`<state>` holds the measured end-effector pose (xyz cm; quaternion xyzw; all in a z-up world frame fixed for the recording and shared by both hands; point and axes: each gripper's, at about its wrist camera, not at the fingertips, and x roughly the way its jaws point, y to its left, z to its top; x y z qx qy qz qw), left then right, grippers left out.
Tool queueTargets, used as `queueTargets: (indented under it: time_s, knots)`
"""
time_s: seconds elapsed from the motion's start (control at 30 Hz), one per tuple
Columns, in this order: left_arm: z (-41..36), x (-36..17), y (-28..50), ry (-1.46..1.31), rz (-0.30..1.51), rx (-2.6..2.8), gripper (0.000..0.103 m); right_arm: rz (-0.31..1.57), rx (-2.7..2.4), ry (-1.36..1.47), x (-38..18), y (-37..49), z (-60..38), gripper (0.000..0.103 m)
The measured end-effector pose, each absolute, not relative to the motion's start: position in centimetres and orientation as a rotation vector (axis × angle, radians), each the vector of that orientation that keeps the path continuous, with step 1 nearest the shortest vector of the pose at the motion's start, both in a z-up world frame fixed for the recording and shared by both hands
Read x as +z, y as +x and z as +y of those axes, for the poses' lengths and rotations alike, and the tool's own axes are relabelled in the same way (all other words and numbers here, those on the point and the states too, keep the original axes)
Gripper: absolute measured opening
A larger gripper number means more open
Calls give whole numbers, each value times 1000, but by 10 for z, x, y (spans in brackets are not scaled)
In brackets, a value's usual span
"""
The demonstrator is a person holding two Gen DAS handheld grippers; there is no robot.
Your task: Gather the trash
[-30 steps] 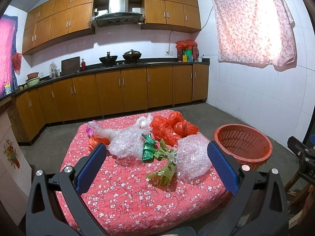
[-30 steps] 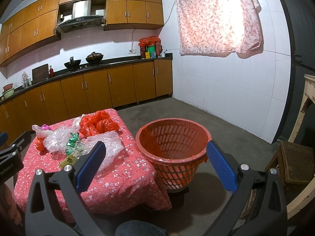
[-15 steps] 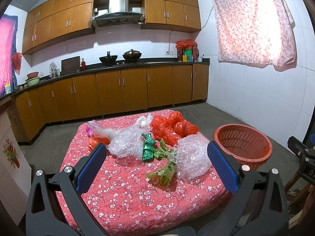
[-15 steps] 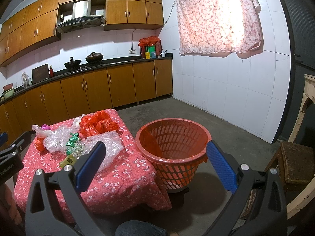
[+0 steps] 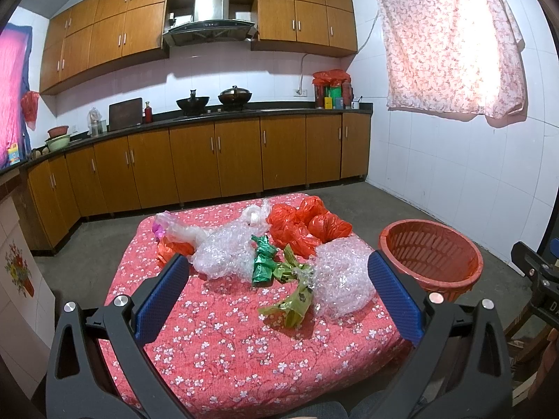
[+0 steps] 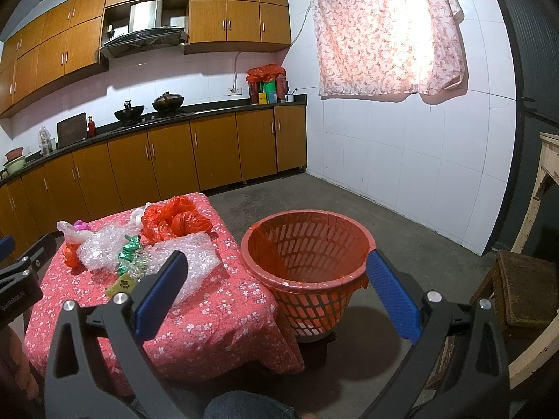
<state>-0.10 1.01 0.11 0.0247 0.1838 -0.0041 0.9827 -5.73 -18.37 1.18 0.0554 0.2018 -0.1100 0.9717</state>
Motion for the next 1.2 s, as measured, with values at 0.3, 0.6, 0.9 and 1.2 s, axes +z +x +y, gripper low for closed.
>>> queueTargets:
  time_s: [0.3, 0.6, 0.9, 1.2]
  knots:
    - [13, 1, -1, 49, 370, -8, 101, 409, -222, 113, 12, -58, -184, 99]
    - [16, 1, -2, 48, 371, -9, 101, 409, -222, 113, 12, -58, -184, 99]
    - [19, 2, -2, 50, 372, -8, 101, 408, -225, 111, 12, -59, -184, 99]
    - [28, -7, 0, 57, 388, 45, 101, 391, -247, 73, 8, -54, -181, 99]
